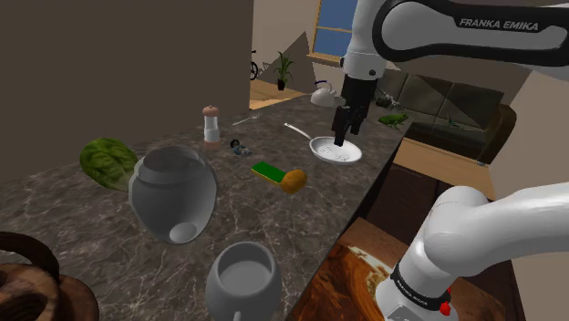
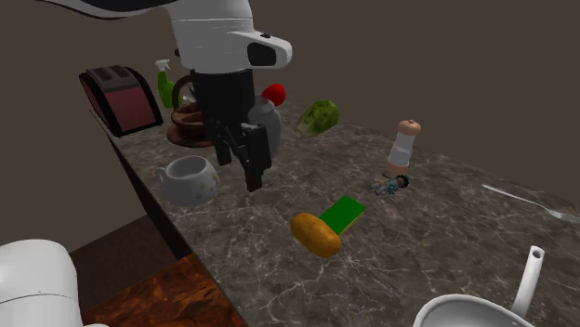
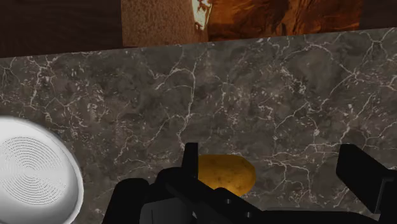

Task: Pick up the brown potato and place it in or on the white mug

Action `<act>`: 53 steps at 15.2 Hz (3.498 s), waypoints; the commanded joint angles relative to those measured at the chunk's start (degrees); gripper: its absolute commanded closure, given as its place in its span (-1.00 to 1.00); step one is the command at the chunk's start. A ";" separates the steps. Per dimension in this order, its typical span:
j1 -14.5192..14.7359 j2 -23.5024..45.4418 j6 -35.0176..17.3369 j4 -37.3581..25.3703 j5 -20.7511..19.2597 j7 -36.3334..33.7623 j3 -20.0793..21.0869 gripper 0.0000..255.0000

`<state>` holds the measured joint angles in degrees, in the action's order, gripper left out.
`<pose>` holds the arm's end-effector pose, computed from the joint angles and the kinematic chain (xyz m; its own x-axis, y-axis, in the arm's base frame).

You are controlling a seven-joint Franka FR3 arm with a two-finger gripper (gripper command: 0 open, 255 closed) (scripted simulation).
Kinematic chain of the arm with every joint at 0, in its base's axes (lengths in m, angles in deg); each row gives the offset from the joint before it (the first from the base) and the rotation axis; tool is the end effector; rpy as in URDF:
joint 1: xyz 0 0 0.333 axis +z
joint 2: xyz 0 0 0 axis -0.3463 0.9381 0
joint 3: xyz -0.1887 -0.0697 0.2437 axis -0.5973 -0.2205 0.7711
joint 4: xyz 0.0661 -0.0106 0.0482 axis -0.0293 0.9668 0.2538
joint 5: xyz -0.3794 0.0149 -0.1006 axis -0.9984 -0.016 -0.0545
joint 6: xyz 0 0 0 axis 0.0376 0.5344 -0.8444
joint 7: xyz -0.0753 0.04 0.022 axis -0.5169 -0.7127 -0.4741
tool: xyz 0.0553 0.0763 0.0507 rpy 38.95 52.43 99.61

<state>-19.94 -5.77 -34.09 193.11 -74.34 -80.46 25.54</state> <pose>0.3053 0.0121 0.5761 0.9992 0.0339 -0.0216 0.0351 -0.9977 0.0580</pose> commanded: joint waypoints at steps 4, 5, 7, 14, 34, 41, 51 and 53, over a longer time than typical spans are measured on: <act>-1.43 1.41 -5.45 3.31 -1.34 -10.93 7.97 -1.00; -2.04 2.43 -7.13 4.01 -1.96 -14.70 10.65 -1.00; -3.63 5.25 -10.21 4.81 -3.56 -22.47 16.10 -1.00; -13.98 23.09 -15.37 0.84 -15.78 -53.53 35.72 -1.00; -11.95 63.89 -11.62 -17.10 -49.46 -97.20 37.31 -1.00; -6.53 60.94 -12.90 -19.37 -51.27 -95.36 34.46 -1.00; -2.96 62.43 1.24 -18.05 -43.99 -96.53 27.82 -1.00; -2.30 62.01 -0.31 -16.74 -44.21 -96.49 26.09 -1.00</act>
<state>-23.34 55.51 -46.44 174.21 -118.78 -176.95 51.96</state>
